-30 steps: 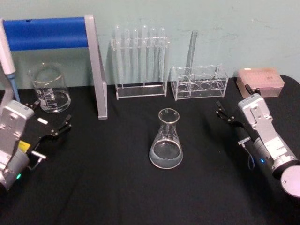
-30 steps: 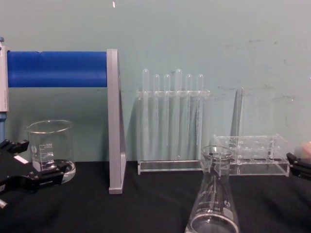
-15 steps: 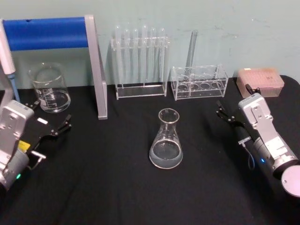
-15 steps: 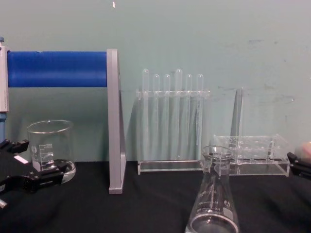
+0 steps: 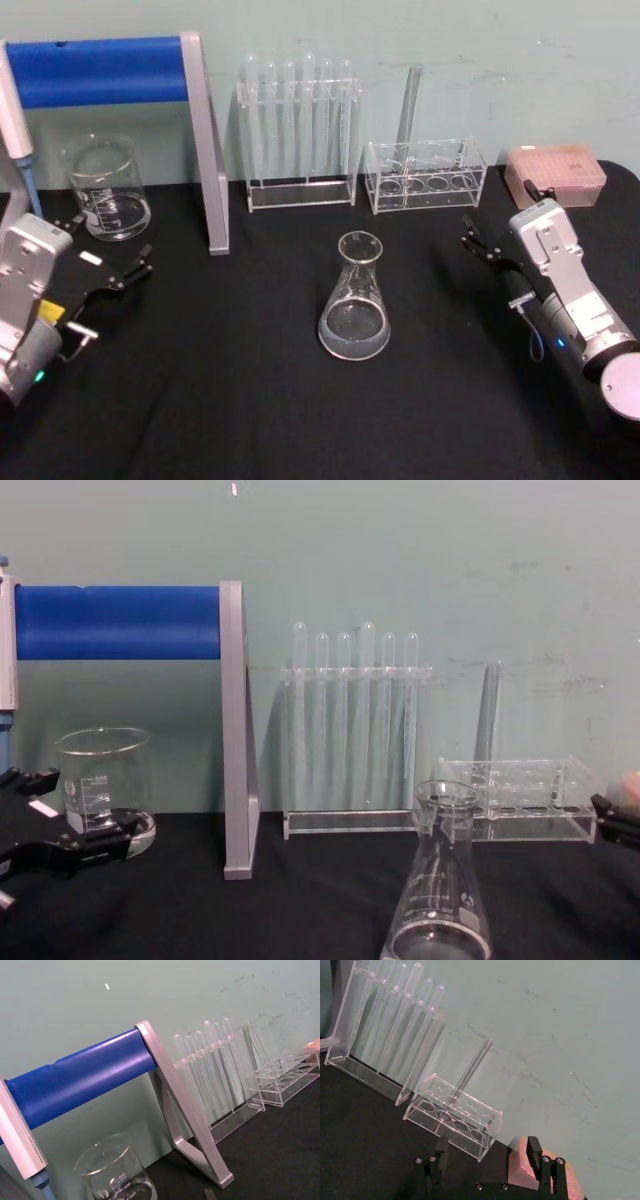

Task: Grasp the erlenmeyer flask with one hand, shake it three times, then place it back.

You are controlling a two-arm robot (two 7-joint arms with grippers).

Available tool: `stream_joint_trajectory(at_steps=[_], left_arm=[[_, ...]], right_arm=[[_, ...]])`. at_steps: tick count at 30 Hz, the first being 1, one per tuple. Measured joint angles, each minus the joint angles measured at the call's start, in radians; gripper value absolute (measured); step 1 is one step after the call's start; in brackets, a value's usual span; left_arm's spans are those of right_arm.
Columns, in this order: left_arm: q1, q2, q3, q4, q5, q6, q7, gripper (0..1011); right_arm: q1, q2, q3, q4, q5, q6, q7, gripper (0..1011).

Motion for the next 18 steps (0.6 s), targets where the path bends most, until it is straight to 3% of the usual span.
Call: stream_joint_trajectory(at_steps=[18], left_arm=[[0.0,0.0,0.0,0.0,0.0,0.0,0.0,1001]], right_arm=[[0.0,0.0,0.0,0.0,0.001,0.001,0.0,1000]])
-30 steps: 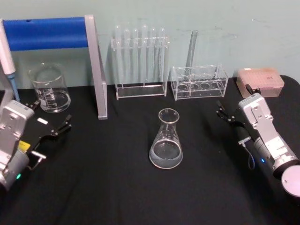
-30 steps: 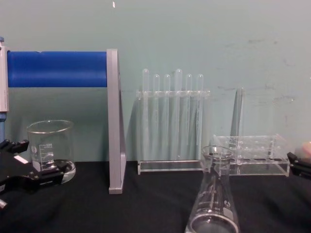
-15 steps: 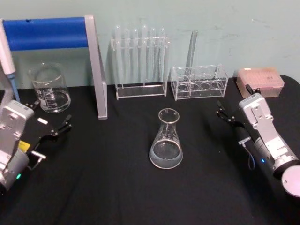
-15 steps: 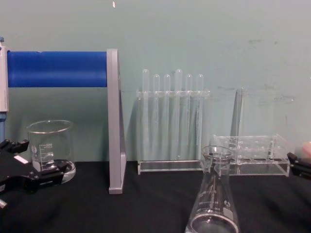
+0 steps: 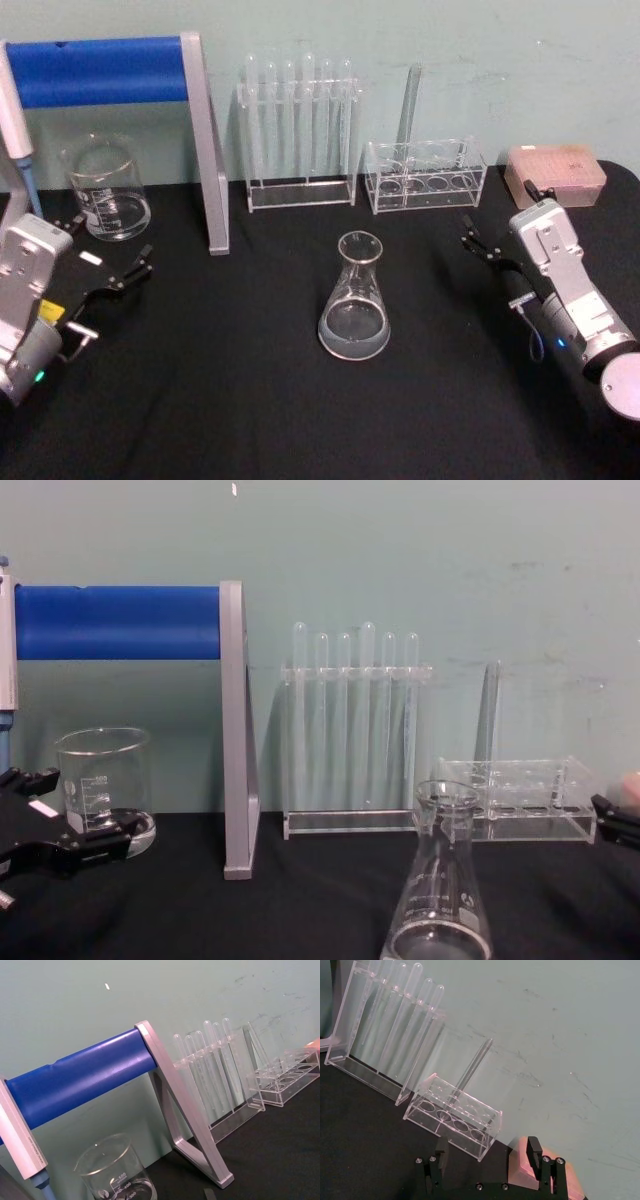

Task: Grasp the erlenmeyer flask with one hand, shake it three times, then place it back.

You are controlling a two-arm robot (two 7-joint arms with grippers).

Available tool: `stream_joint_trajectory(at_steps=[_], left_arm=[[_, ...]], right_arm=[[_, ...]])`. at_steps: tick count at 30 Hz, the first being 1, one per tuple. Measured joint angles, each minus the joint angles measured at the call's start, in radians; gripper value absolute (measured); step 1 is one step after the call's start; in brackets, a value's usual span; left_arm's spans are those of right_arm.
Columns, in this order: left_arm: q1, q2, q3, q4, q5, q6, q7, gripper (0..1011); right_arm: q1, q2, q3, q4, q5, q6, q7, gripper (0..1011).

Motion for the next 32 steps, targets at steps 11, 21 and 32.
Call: stream_joint_trajectory(at_steps=[11,21,32], left_arm=[[0.0,0.0,0.0,0.0,0.0,0.0,0.0,1001],[0.0,0.0,0.0,0.0,0.0,0.0,0.0,1001],[0.0,0.0,0.0,0.0,0.0,0.0,0.0,1001]], right_arm=[[0.0,0.0,0.0,0.0,0.0,0.0,0.0,1000],[0.0,0.0,0.0,0.0,0.0,0.0,0.0,1000],[0.0,0.0,0.0,0.0,0.0,0.0,0.0,1000]])
